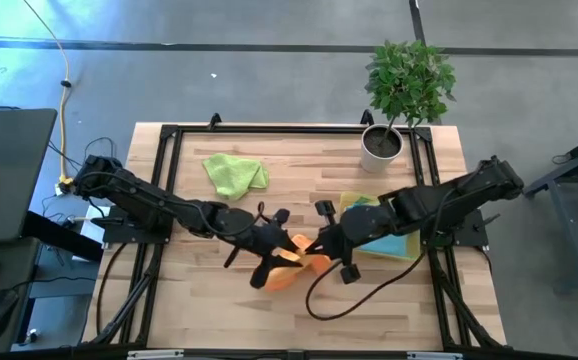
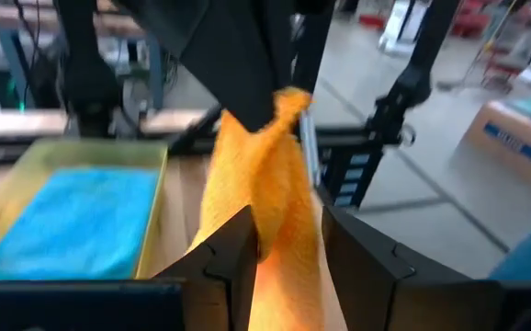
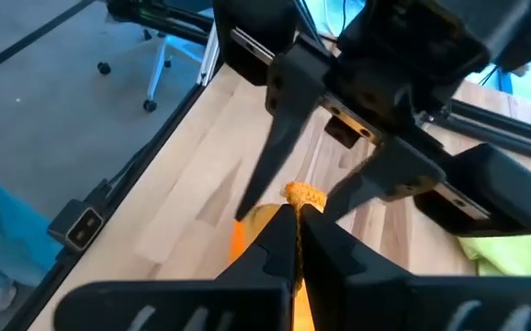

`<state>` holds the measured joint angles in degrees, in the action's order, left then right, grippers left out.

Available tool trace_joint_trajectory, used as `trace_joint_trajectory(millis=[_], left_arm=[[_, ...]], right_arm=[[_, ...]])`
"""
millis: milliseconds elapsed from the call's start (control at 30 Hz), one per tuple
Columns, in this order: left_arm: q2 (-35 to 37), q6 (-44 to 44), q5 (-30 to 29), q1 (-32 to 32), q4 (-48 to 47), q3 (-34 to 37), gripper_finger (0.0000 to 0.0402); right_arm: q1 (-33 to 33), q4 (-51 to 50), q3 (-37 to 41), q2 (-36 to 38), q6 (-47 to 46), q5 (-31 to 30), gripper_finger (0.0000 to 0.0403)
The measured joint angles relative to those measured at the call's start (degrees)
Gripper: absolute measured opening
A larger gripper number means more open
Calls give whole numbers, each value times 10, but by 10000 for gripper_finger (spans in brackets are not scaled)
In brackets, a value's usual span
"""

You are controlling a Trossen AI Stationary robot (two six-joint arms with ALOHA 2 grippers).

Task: Fold microfiber towels
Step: Fold the orange microfiber cloth

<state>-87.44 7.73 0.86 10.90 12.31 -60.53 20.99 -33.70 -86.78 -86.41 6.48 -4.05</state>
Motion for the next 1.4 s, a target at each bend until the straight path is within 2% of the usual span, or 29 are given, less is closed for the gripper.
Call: trace_joint_trajectory(millis=[167, 267, 367, 567, 800, 933, 1167, 1400], left_arm=[[0, -7, 6, 0, 62, 0, 115], [0, -24, 6, 0, 84, 0, 115], [0, -29, 6, -5, 93, 0, 115], [0, -24, 4, -12, 89, 0, 115], [0, -24, 4, -12, 82, 0, 115], [0, -24, 6, -12, 56, 0, 115], [-3, -3, 43, -2, -11, 0, 115], [-6, 6, 75, 15, -112, 0, 115]], right_arm=[[7, -93, -57, 0, 0, 1, 0], [15, -116, -76, 0, 0, 2, 0], [20, -119, -80, 0, 12, -1, 0], [24, -97, -80, 0, 50, -55, 0], [24, -46, -80, 0, 91, -59, 0], [28, -37, -80, 0, 90, -58, 0], [43, -37, -80, 0, 90, -61, 0], [46, -33, -81, 7, 90, -71, 0]])
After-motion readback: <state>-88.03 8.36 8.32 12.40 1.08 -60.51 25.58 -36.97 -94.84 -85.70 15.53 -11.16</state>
